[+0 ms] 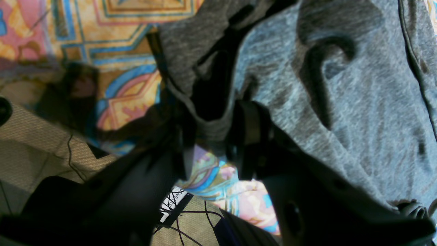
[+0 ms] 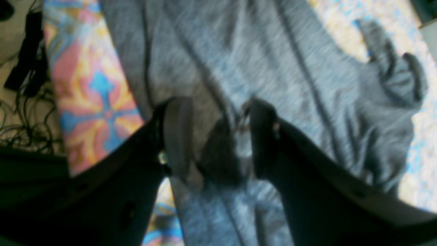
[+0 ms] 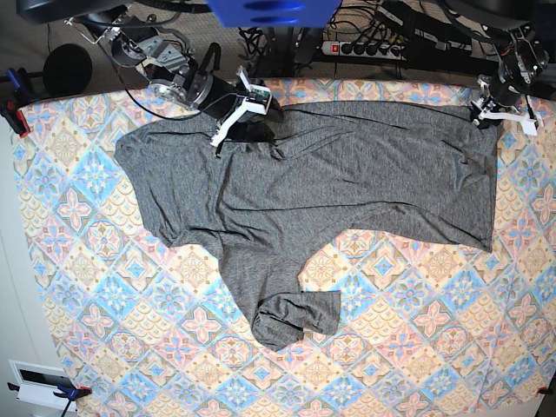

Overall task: Layout the t-shirt on the table in an organized manner, then fold the t-shirt properly
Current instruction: 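Pinch the collar edge of the grey shirt with the right gripper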

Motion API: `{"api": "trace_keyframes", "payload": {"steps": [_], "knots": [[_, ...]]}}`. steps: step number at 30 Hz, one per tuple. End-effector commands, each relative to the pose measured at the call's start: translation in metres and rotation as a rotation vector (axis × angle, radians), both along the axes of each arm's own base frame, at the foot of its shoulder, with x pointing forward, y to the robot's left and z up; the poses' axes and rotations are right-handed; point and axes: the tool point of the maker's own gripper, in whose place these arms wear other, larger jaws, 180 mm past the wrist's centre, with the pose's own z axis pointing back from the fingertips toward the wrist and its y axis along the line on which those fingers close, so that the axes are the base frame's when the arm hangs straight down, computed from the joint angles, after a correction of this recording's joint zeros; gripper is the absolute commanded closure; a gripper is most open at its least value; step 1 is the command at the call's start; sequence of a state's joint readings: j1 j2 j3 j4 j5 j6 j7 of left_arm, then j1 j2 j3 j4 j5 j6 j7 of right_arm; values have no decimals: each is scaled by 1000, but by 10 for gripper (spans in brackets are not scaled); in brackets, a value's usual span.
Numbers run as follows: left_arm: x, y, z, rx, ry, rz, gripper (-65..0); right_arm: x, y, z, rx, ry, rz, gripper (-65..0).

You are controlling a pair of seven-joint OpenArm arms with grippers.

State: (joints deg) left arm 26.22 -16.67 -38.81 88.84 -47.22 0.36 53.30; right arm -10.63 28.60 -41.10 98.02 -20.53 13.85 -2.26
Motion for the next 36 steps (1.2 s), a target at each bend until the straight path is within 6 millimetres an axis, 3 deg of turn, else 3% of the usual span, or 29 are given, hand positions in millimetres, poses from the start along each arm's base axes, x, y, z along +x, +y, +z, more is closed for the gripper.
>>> {"api": "trace_keyframes", "payload": {"steps": [1, 14, 16, 19, 22, 30, 36], "knots": [[-12, -5, -8, -16, 60, -8, -187, 6, 0, 8, 26, -22, -1, -257], [-12, -4, -8, -16, 60, -7, -187, 5, -16, -17, -44, 24, -33, -247], [-12, -4, -8, -16, 60, -7, -187, 5, -20, -22, -76, 35, -47, -206], [-12, -4, -8, -16, 60, -7, -187, 6, -23, -24, -92, 40, -55, -95], [-12, -4, -8, -16, 60, -7, -187, 7, -23, -24, -94, 38, -59, -24], [-12, -4, -8, -17, 61, -8, -186, 9, -21, -18, -83, 26, -59, -23], [-12, -4, -8, -17, 61, -8, -186, 14, -10, 4, -39, -19, -45, -23]]}}
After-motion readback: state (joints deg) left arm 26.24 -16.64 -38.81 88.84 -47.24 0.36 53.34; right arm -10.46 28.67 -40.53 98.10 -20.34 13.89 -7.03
